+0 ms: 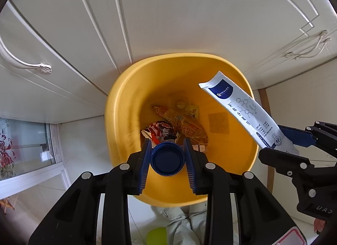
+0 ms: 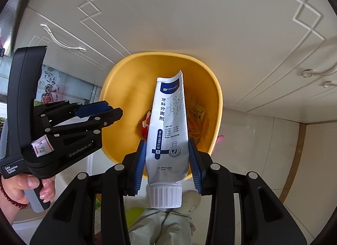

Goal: Collect trash
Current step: 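Carry the cap and tube down over the yellow bin, then open both tools to drop the cap and tube into the bin, then raise both tools from the bin back toward the counter, then grasp the orange-white medicine box with the left tool while the right tool grasps the clear plastic tray, then carry the medicine box and plastic tray down over the yellow bin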

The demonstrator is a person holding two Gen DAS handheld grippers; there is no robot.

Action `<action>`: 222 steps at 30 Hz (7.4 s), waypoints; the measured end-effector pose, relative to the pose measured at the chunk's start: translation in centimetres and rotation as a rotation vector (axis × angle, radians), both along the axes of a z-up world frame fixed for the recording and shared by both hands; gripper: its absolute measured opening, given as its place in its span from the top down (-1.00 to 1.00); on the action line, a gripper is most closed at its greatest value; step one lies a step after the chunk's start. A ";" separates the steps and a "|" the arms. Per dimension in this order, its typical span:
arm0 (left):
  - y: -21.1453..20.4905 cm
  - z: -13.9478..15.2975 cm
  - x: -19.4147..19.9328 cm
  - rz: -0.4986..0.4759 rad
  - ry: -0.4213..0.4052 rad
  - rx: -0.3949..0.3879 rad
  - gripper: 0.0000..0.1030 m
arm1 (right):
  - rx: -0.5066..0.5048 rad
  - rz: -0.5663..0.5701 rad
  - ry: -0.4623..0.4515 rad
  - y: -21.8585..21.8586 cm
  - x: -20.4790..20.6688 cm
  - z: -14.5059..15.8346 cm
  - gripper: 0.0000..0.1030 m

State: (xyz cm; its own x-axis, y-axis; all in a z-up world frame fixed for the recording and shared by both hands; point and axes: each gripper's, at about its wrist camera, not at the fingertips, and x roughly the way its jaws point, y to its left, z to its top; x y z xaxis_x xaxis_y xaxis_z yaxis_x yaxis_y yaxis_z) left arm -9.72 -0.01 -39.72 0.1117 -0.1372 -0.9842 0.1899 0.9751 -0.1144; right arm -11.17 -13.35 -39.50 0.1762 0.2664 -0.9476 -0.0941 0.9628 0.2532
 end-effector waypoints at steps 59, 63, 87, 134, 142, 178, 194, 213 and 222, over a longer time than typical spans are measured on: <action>1.8 3.1 -1.8 0.093 -0.052 -0.017 -0.18 | 0.064 -0.136 -0.045 -3.4 -1.3 0.5 -0.35; 2.2 4.8 -3.0 0.090 -0.069 -0.004 -0.18 | 0.050 -0.134 -0.068 -3.0 -2.2 2.1 -0.35; 3.6 25.6 -12.2 0.064 -0.403 -0.035 -0.37 | -0.076 -0.155 -0.459 -0.6 -13.9 23.6 -0.35; 2.0 30.1 27.4 0.098 -0.531 -0.035 -0.80 | -0.064 -0.163 -0.667 -4.8 24.0 32.1 -0.52; 2.0 27.8 36.2 0.048 -0.498 -0.036 -0.79 | -0.055 -0.237 -0.633 -5.9 31.4 30.7 -0.52; 3.3 25.1 48.2 -0.022 -0.528 0.018 0.03 | -0.119 -0.233 -0.542 -5.2 41.2 26.2 0.56; 4.1 24.4 45.4 0.005 -0.520 0.010 0.04 | -0.077 -0.274 -0.529 -5.8 38.6 27.2 0.80; 2.2 29.5 27.2 0.098 -0.539 0.002 0.04 | -0.006 -0.196 -0.546 -6.5 24.8 30.6 0.81; 0.9 30.4 17.3 0.147 -0.511 0.016 0.04 | 0.010 -0.116 -0.551 -7.1 16.2 31.0 0.81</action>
State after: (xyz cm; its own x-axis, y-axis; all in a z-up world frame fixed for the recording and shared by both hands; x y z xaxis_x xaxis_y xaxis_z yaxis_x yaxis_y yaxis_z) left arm 7.59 0.90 -9.28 0.5949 -0.0691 -0.8008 0.0782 0.9965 -0.0278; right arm 5.00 -20.42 -8.53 0.6730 0.2239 -0.7049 -0.1083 0.9727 0.2054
